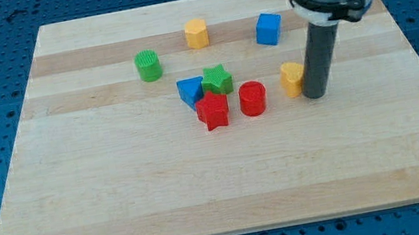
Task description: Slide the yellow heart towards the red circle
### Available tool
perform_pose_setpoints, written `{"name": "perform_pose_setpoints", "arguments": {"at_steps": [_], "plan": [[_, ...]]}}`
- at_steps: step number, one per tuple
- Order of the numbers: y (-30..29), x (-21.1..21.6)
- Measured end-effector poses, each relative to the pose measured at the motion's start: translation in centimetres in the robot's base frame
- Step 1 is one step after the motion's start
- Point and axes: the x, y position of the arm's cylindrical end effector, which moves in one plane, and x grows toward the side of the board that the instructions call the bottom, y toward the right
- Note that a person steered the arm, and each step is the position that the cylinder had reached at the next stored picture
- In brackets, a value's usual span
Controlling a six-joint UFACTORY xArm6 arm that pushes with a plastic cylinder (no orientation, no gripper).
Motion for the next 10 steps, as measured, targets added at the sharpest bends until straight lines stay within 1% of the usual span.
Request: {"name": "perform_pose_setpoints", "arguments": {"at_steps": [1,3,5,6,10], "plan": [[-0.8,-0.2],[-0.6,-2.0],[1.4,-4.1],[1.4,-4.6],[-1.1,-4.2]]}}
